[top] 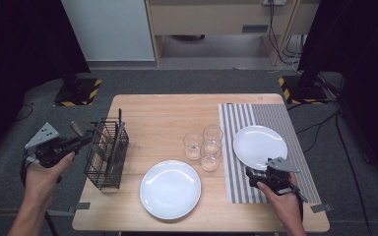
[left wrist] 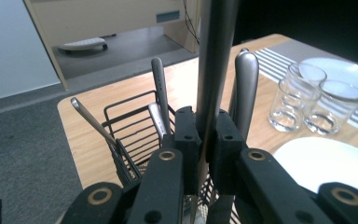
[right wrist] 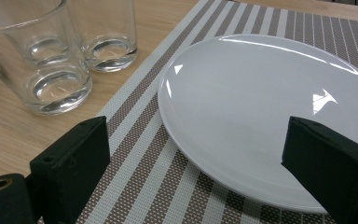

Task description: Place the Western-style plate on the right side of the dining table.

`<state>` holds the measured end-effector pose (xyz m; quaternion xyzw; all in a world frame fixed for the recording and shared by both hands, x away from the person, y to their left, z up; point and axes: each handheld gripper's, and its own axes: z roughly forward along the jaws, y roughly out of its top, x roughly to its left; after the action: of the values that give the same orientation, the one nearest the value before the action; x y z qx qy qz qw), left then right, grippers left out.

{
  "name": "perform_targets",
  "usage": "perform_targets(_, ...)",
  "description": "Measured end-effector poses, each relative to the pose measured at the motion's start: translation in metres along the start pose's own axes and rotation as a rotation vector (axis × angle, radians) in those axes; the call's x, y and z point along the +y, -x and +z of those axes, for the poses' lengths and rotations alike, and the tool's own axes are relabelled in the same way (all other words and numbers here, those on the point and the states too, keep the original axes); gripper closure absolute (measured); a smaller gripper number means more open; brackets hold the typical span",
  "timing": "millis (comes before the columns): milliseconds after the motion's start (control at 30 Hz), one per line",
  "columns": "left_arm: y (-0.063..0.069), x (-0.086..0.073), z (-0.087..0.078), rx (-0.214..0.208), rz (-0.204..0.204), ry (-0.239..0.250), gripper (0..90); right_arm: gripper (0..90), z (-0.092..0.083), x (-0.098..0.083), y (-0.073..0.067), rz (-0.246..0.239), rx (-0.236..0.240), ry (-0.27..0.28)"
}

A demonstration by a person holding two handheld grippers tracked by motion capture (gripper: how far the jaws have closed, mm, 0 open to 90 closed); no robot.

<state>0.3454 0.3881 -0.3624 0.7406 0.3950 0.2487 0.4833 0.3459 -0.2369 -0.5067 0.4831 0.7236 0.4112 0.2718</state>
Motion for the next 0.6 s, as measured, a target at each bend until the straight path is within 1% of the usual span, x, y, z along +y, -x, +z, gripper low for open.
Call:
perform_targets(133, 0.001, 0.003, -0.003, -0.016, 0.013, -0.007, 83.3, 7.8, 0.0, 0.0, 0.0, 0.001, -0.001, -0.001)
perform_targets(233, 0.001, 0.008, -0.005, -0.023, 0.027, -0.023, 83.3, 7.8, 0.0, 0.0, 0.001, 0.0, -0.002, -0.001)
perform_targets(300, 0.001, 0.011, -0.007, -0.037, 0.03, -0.027, 83.2, 7.8, 0.0, 0.0, 0.001, 0.001, -0.001, -0.001)
perform_targets(400, 0.001, 0.015, -0.008, -0.047, 0.048, -0.045, 83.2, 7.8, -0.001, 0.0, 0.001, -0.002, 0.0, 0.0)
perform_targets(500, 0.0, 0.018, -0.008, -0.064, 0.056, -0.059, 83.2, 7.8, -0.001, 0.0, 0.001, 0.001, -0.001, -0.001)
perform_targets(533, -0.001, 0.018, -0.008, -0.071, 0.053, -0.062, 83.2, 7.8, -0.001, 0.0, 0.001, -0.002, -0.001, 0.0)
perform_targets(600, -0.002, 0.02, -0.009, -0.073, 0.057, -0.071, 83.3, 7.8, -0.001, 0.0, 0.001, 0.001, -0.001, 0.0)
